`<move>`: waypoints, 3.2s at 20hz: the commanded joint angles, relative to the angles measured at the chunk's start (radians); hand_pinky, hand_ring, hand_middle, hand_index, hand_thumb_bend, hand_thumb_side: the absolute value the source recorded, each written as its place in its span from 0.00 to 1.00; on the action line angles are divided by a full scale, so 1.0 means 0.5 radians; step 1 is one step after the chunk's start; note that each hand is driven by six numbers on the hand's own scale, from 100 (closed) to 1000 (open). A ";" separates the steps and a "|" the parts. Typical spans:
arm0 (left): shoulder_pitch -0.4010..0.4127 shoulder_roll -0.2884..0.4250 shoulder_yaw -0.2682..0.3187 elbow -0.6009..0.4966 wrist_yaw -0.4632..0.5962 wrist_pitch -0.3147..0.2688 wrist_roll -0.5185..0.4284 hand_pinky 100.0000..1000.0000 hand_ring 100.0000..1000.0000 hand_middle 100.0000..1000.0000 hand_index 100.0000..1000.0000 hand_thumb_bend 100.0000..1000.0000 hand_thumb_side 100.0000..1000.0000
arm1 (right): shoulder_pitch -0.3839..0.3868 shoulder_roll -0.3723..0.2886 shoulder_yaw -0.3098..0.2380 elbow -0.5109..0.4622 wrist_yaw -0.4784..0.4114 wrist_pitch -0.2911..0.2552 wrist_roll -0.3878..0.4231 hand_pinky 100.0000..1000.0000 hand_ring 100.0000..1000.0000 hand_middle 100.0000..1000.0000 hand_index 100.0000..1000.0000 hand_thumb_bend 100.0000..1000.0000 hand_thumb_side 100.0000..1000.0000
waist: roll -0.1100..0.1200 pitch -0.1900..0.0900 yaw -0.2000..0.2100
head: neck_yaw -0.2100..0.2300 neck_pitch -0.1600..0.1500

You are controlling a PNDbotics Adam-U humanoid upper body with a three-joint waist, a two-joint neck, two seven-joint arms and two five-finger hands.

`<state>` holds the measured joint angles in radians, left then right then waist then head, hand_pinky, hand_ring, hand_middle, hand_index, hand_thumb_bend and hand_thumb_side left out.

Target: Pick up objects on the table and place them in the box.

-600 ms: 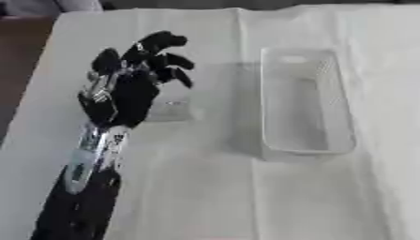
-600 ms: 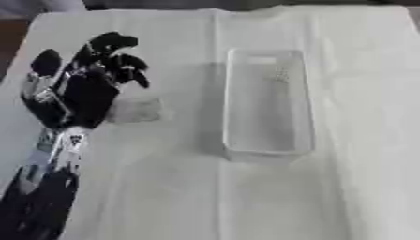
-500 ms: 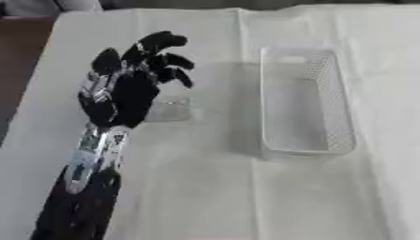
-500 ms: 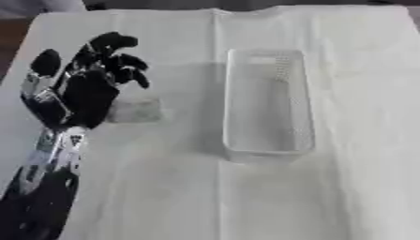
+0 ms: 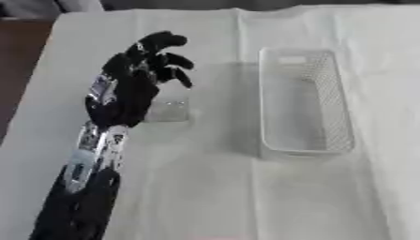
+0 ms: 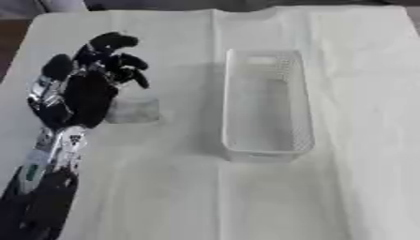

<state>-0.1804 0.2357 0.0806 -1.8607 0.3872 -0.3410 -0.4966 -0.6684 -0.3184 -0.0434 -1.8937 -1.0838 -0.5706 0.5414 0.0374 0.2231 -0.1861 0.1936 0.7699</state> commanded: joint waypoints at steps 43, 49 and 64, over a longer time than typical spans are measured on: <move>-0.362 0.764 -0.161 0.371 -2.636 -0.398 0.100 0.49 0.68 0.77 0.84 0.48 0.61 | 0.034 0.019 0.070 0.014 0.058 -0.673 0.681 0.80 0.88 0.93 0.92 0.00 0.86 | 0.054 -0.095 -0.027 | 0.005 0.000; -0.378 0.770 -0.164 0.494 -2.694 -0.410 0.105 0.48 0.66 0.76 0.84 0.40 0.68 | 0.035 0.022 0.074 0.015 0.060 -0.673 0.685 0.80 0.88 0.93 0.91 0.00 0.86 | 0.056 -0.093 -0.032 | 0.004 0.000; -0.380 0.728 -0.142 0.951 -2.800 -0.316 0.369 0.25 0.49 0.61 0.77 0.38 0.62 | 0.047 0.024 0.080 0.023 0.066 -0.673 0.694 0.80 0.87 0.93 0.91 0.00 0.86 | 0.062 -0.098 -0.026 | -0.001 0.000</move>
<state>-0.3609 0.5861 0.0051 -1.3900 -0.9969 -0.5013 -0.3226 -0.6416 -0.3004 -0.0005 -1.8754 -1.0547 -0.5680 0.5440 0.0709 0.1937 -0.2004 0.1931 0.7701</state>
